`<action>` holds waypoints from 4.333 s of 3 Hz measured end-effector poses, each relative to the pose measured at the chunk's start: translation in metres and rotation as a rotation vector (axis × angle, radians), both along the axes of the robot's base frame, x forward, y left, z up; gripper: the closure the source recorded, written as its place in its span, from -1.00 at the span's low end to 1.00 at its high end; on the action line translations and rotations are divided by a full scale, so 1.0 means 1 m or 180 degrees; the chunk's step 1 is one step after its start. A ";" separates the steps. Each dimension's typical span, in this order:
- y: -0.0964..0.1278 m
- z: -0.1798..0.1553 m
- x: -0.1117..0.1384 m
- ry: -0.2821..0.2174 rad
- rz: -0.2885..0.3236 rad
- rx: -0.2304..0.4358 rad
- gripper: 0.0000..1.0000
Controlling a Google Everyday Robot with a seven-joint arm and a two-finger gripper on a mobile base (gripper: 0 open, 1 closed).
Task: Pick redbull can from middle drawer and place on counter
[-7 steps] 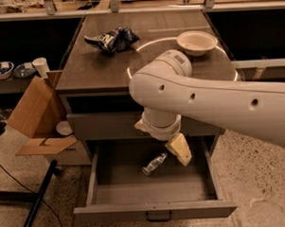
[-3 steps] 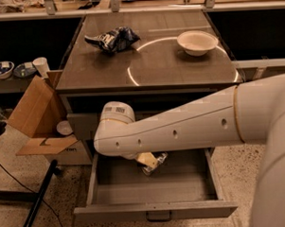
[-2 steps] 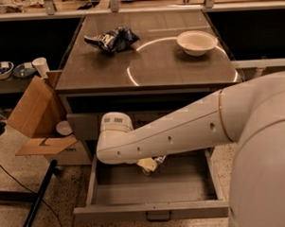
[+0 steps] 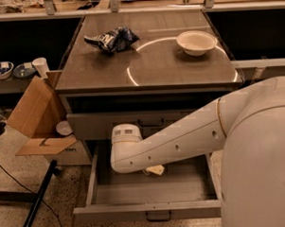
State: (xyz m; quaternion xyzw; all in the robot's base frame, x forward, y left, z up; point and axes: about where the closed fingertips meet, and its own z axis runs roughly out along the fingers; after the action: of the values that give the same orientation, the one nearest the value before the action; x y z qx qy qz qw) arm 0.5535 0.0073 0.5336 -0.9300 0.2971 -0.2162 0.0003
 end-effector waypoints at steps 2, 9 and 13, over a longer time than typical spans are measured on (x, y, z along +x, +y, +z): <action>-0.034 -0.045 0.004 -0.0077 -0.0033 0.0022 -1.00; -0.096 -0.154 0.121 -0.0354 0.0156 0.0320 -1.00; -0.083 -0.173 0.098 -0.0132 0.0101 0.0344 -0.65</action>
Offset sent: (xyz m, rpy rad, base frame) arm 0.0058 -0.0471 -0.0652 0.0207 -0.0355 -0.0205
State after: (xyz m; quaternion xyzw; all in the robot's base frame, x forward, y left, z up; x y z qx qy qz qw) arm 0.6518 -0.0759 0.3603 -0.9286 0.2935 -0.2190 0.0601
